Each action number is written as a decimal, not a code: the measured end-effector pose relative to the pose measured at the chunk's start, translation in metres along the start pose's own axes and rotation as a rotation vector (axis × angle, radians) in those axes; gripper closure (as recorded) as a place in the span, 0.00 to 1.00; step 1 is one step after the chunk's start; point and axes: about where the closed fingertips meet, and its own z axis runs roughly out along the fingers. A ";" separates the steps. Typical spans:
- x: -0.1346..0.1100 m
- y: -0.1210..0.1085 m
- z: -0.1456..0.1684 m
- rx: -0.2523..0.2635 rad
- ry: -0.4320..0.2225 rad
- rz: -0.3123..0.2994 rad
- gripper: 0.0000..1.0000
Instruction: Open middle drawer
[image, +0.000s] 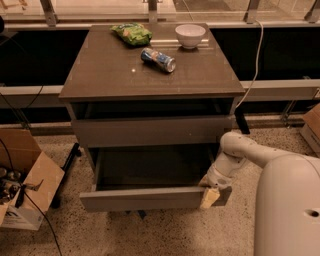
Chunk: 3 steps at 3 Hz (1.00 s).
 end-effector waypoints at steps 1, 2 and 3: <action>0.014 0.024 -0.002 -0.023 -0.025 -0.003 0.68; 0.016 0.027 -0.001 -0.024 -0.030 0.000 0.57; 0.032 0.058 0.004 -0.035 -0.072 0.030 0.35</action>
Offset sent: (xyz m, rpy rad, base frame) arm -0.1453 -0.0559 0.0347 0.1266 0.0448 -0.1221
